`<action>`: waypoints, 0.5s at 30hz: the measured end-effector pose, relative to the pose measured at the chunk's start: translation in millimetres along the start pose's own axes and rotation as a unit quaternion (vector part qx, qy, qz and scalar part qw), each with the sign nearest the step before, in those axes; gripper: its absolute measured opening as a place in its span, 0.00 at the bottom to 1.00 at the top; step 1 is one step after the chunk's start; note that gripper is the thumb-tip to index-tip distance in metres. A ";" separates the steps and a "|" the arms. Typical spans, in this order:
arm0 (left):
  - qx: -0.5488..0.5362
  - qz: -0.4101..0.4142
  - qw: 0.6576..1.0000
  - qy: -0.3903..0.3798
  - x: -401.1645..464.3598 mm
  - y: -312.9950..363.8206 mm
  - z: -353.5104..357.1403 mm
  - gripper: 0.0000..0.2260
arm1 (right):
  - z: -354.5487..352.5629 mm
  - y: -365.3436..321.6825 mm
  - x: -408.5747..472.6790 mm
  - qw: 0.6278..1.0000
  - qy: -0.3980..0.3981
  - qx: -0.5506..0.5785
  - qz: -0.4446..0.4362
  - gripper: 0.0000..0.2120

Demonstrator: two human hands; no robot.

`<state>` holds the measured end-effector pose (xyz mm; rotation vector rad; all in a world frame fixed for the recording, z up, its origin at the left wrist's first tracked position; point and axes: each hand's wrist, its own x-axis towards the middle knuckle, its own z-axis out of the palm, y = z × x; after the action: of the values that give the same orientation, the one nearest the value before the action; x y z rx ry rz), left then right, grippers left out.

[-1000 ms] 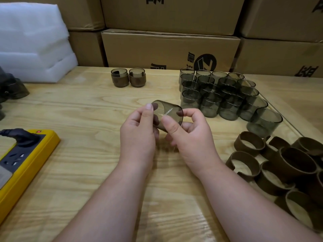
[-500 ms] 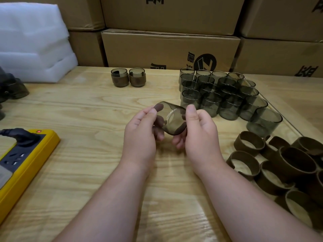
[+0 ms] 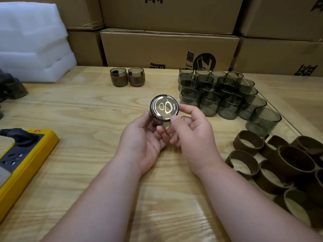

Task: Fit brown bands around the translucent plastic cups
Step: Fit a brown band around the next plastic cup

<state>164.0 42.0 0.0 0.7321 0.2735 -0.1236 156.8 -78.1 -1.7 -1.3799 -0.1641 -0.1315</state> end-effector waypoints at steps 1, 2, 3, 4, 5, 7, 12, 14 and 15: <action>0.002 -0.001 1.000 -0.004 0.3 -0.6 0.0 0.12 | 0.7 0.4 -0.7 1.000 -0.005 0.010 0.000 0.12; 0.006 0.002 1.000 -0.006 0.2 -1.4 0.0 0.13 | 1.3 0.8 -1.1 1.000 -0.009 0.014 0.000 0.14; 0.011 0.008 1.000 -0.006 0.2 -2.5 0.1 0.13 | 1.3 1.4 -1.5 1.000 -0.010 0.010 0.000 0.15; 0.019 0.016 1.000 -0.004 0.0 -3.8 0.6 0.14 | 1.3 2.0 -1.3 1.000 -0.009 0.003 -0.001 0.17; 0.028 0.023 0.999 -0.003 -0.3 -4.9 1.0 0.14 | 0.9 2.7 -1.0 1.000 -0.005 -0.007 -0.002 0.18; 0.053 0.036 0.998 -0.003 -1.2 -7.0 2.2 0.14 | 0.6 3.3 -0.1 0.999 0.006 -0.036 -0.004 0.19; 0.104 0.088 0.990 -0.038 0.0 -11.9 0.0 0.13 | 0.4 2.8 1.3 0.999 0.046 -0.017 0.019 0.25; 0.115 0.102 0.986 -0.060 0.6 -12.8 -1.4 0.09 | -0.8 1.9 2.4 0.997 0.066 -0.023 0.035 0.29; 0.120 0.107 0.985 -0.068 0.9 -13.3 -1.9 0.08 | -1.3 1.6 3.3 0.996 0.076 -0.031 0.041 0.30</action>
<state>161.8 33.5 -10.1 0.9824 0.0481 -0.0026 160.4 -79.1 -2.9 -1.4294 0.0239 -0.1738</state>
